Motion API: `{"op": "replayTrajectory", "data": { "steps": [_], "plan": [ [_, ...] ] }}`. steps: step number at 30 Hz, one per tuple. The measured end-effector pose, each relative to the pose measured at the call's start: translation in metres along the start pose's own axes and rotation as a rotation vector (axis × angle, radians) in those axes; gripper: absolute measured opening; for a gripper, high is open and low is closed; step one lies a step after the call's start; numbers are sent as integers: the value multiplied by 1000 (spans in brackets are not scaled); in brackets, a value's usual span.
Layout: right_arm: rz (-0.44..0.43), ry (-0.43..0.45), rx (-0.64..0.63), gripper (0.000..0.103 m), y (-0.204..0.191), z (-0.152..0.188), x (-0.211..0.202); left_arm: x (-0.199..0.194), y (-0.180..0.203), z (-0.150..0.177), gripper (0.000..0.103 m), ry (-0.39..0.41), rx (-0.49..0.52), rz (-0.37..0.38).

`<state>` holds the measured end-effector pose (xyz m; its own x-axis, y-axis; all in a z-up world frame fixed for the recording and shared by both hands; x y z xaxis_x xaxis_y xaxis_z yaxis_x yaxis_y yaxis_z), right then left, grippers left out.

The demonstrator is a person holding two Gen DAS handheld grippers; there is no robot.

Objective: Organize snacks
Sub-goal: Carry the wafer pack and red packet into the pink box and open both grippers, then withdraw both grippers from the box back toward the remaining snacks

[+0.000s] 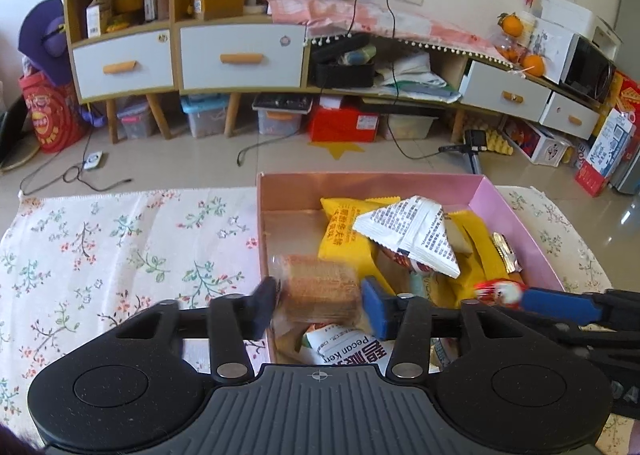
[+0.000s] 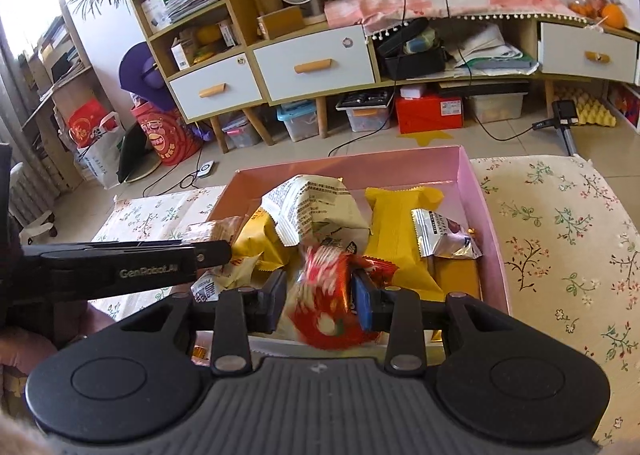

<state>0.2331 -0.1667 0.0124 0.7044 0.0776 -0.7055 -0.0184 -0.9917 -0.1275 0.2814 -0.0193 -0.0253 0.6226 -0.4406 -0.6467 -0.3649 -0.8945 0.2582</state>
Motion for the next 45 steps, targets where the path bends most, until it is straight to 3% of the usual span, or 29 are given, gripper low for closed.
{"op": "replayTrajectory", "data": {
  "steps": [1,2,7,21,45],
  "plan": [
    [2,4,2,52,0,-1,-1,-1,0,0,63,5,-3,0],
    [3,10,2,57,0,-1,-3,-1,1,1,66,9,-7,8],
    [14,7,-5,65,5,-2,-4,-6,1,2,77,11,-5,17],
    [40,13,-37,76,17,-1,-19,-44,9,16,85,13,-12,35],
    [80,36,-137,102,24,27,-53,-96,24,80,100,-71,28,10]
  ]
}}
Point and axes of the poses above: each gripper's, at about its wrist camera, not at the fingertips, and x roughly the way its jaws point, y to its right, z to its underside, the point moved 9 cm from there along x, roughly the way its jaws point, and after that the axes turned 13 degrees about z, right-handed, at the moved point
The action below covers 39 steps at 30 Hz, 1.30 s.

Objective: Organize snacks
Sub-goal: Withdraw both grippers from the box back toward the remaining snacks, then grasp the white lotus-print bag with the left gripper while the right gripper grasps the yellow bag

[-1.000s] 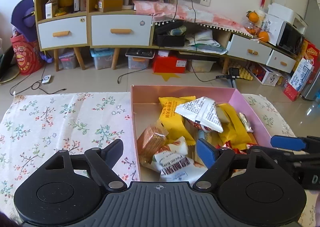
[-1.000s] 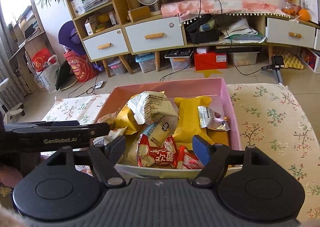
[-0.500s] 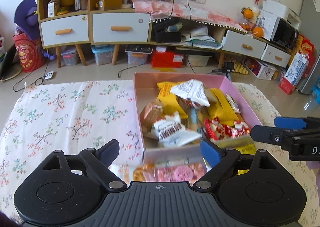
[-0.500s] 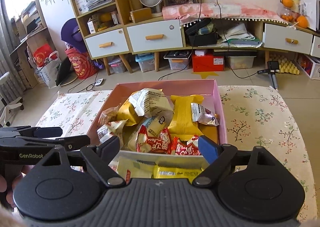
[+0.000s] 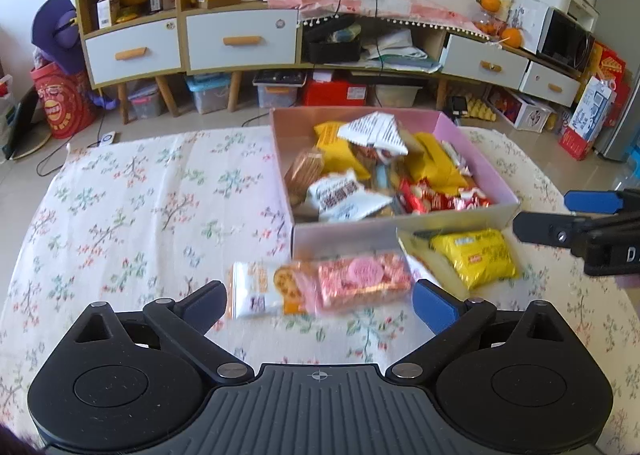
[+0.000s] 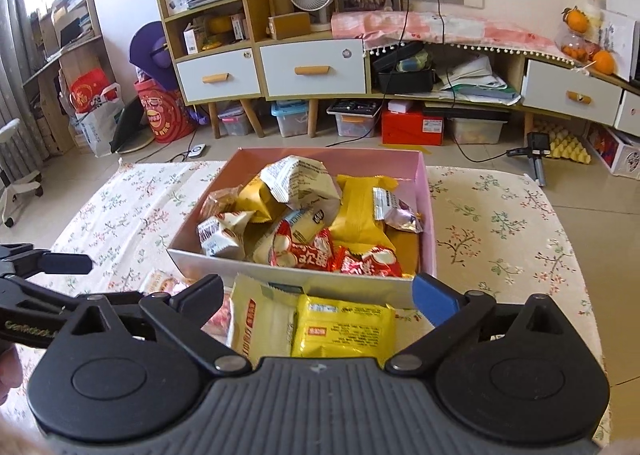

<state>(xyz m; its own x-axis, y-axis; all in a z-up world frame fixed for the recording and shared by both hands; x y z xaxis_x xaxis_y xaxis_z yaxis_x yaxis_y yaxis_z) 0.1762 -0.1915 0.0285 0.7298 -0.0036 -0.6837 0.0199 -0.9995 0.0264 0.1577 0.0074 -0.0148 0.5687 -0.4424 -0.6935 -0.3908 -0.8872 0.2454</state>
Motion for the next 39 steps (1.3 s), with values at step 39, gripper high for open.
{"op": "replayTrajectory", "data": {
  "steps": [39],
  "plan": [
    [74,-15,-225,103,22,63,23,38,-44,39,100,-53,331,-18]
  ]
}}
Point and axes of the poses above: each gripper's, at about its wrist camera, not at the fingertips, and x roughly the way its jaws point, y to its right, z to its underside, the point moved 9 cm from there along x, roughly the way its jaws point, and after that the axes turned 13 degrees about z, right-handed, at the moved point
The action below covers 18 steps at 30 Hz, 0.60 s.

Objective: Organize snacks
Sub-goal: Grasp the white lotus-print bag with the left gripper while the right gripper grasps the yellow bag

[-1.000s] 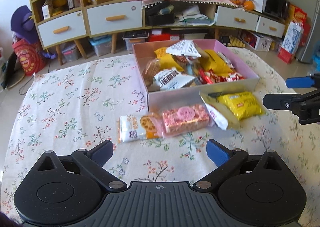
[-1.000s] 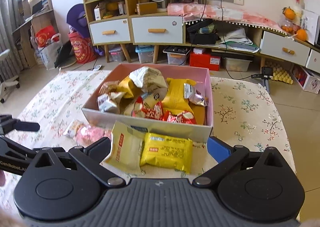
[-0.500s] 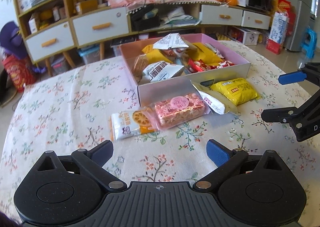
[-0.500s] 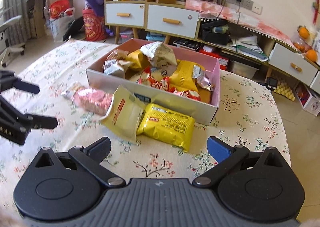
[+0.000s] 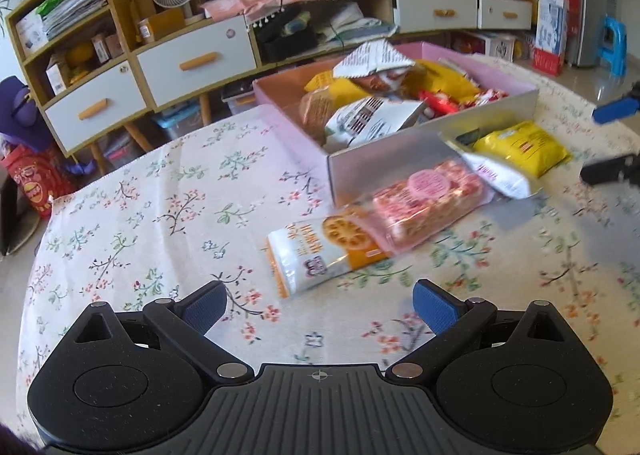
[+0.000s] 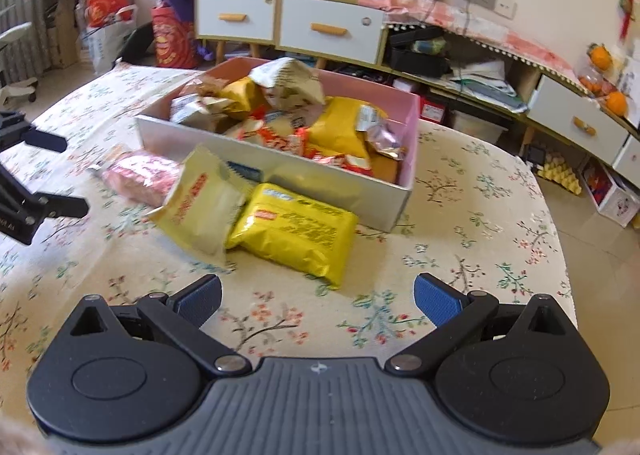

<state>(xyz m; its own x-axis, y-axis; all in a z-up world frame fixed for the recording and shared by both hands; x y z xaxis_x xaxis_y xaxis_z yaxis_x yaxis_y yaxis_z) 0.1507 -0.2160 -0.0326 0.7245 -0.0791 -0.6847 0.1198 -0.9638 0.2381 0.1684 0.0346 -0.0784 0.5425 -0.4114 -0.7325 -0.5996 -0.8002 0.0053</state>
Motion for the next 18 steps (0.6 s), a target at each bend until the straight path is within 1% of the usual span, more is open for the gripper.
{"op": "replayTrajectory", "data": {
  "steps": [2,6,10,14,16,18],
  "plan": [
    [24,1,4,103,6,-2,5,6,0,0,100,-20,39,-4],
    [19,-1,-37,103,7,-5,16,14,2,-11,100,-31,134,42],
    [-18,1,-92,103,0,-5,25,22,6,-19,100,-39,226,117],
    [-96,2,-134,103,-8,-6,28,27,7,-24,100,-76,294,189],
    [-123,17,-179,103,-12,-6,32,31,7,-26,100,-86,309,219],
    [-148,36,-186,103,-13,-9,34,35,7,-28,100,-86,289,254]
  ]
}}
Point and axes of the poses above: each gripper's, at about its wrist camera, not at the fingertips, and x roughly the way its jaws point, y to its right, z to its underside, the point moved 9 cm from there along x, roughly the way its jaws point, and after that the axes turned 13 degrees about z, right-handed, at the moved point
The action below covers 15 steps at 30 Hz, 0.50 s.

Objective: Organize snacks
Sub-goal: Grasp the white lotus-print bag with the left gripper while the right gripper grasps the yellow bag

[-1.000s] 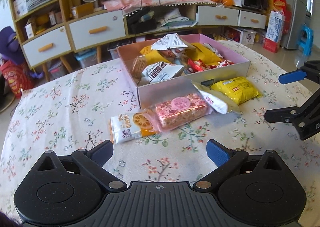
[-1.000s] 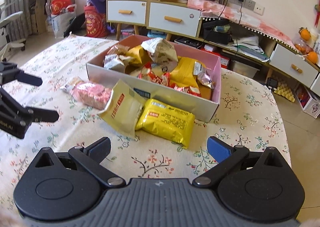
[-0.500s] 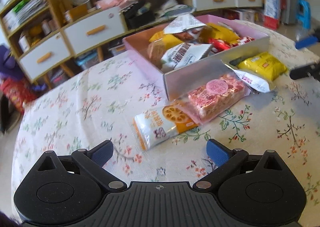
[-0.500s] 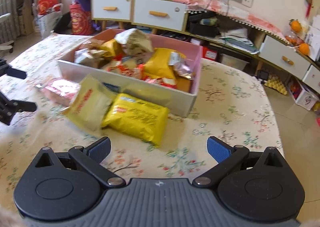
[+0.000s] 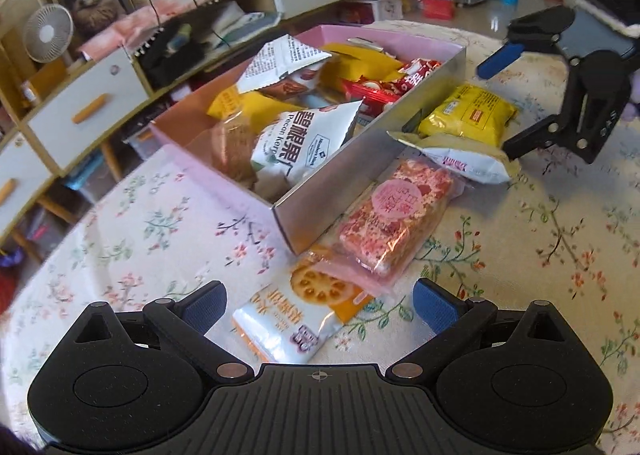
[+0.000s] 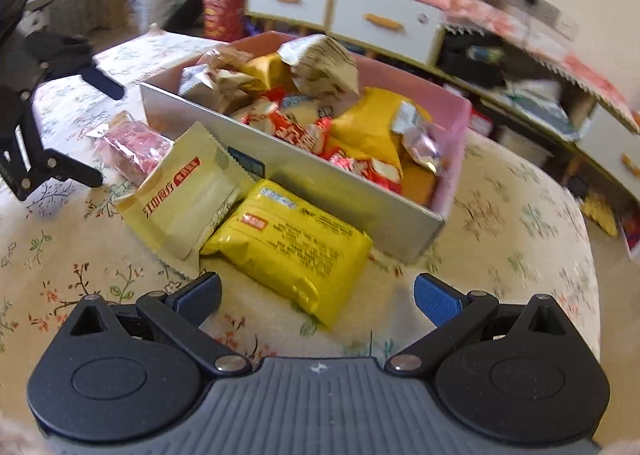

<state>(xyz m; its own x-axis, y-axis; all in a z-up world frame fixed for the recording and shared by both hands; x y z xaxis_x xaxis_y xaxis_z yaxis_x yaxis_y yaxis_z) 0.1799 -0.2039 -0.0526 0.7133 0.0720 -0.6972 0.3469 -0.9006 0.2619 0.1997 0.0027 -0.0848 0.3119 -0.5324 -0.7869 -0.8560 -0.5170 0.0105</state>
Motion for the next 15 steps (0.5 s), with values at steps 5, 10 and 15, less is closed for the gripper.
{"op": "replayTrajectory", "data": {
  "steps": [5,10,15],
  "plan": [
    [-99,30,33,94,-4,-6,2,4,1,2,100,41,-76,62],
    [-139,57,17,78,-14,-6,-7,-3,7,8,86,71,-137,78],
    [-155,61,-21,70,-20,-3,-16,-11,19,14,75,78,-152,68]
  ]
}}
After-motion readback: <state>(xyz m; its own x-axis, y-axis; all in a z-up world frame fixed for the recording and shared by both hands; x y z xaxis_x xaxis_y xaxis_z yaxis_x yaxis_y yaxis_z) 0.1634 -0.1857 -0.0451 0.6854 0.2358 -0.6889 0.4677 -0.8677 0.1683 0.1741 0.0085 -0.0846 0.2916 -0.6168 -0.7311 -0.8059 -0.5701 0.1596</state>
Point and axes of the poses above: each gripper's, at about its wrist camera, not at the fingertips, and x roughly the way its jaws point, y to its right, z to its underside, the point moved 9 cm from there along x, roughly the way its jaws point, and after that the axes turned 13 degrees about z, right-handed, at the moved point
